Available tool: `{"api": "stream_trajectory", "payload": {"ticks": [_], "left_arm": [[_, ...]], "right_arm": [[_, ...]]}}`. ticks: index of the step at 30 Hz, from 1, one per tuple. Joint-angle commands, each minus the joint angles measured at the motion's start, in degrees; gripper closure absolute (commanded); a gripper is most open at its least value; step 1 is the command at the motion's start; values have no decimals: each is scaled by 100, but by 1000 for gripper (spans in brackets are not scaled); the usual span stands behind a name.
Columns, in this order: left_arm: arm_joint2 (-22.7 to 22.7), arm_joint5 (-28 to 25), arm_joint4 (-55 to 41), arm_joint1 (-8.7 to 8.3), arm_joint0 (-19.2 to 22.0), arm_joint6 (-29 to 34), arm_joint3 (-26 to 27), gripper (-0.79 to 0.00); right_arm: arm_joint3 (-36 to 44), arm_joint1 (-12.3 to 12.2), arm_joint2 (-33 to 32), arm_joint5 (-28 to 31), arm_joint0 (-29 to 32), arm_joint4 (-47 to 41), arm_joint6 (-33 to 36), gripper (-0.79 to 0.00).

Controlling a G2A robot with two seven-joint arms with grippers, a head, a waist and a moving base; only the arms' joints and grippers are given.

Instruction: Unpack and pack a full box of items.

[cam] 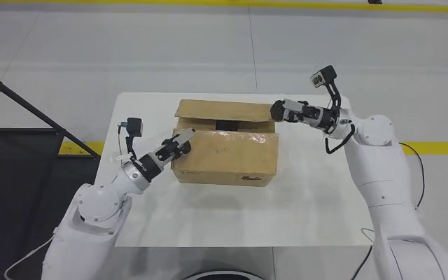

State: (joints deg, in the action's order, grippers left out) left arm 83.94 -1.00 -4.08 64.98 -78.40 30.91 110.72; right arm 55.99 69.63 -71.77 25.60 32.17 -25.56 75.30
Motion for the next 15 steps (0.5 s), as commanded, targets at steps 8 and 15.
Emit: {"api": "stream_trajectory", "payload": {"ticks": [8,15], "left_arm": [[-126,66,-3,21,155,-173,-247,-785],[-157,65,24,29,197,-282,-314,-785]], "right_arm": [[623,-70,84,-1168,351,230,-385,-785],[590,-42,326,-1469,373,151,-339,-785]]}}
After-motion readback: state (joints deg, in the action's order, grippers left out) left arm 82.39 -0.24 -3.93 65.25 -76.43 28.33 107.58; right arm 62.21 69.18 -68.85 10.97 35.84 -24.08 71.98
